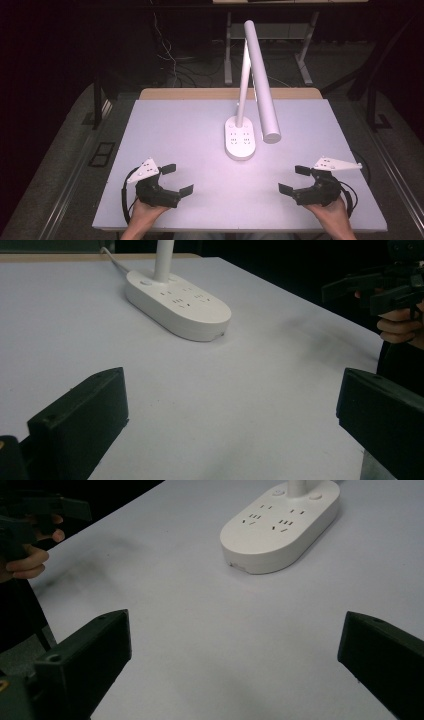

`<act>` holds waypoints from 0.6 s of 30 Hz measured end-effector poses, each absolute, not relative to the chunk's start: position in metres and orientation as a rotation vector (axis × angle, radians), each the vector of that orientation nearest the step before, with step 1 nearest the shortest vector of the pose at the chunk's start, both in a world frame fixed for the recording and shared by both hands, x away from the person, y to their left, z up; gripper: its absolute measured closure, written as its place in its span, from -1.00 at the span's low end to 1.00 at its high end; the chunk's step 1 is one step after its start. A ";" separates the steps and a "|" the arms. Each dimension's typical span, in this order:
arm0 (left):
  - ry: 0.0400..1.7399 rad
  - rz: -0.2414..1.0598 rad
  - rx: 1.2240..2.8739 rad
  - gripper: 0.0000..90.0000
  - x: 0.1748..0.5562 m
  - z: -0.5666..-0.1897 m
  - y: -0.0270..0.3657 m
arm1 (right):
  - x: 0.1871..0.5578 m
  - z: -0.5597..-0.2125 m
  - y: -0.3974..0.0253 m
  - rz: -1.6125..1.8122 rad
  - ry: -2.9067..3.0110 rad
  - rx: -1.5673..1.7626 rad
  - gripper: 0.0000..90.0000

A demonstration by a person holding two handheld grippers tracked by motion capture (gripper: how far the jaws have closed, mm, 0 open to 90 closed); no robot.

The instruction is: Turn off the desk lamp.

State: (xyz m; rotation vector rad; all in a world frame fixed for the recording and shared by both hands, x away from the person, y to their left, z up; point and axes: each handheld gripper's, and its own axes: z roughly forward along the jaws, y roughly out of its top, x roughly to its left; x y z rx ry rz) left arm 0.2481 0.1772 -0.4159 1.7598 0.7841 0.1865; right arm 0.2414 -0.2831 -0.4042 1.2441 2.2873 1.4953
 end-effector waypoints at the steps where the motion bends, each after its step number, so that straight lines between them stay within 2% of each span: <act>1: 0.784 0.186 1.760 -1.00 0.248 -0.416 0.177 | 0.242 -0.405 -0.283 1.490 2.295 1.240 -0.99; 18: 0.772 0.173 1.784 -1.00 0.248 -0.417 0.175 | 0.243 -0.407 -0.285 1.480 2.323 1.263 -0.99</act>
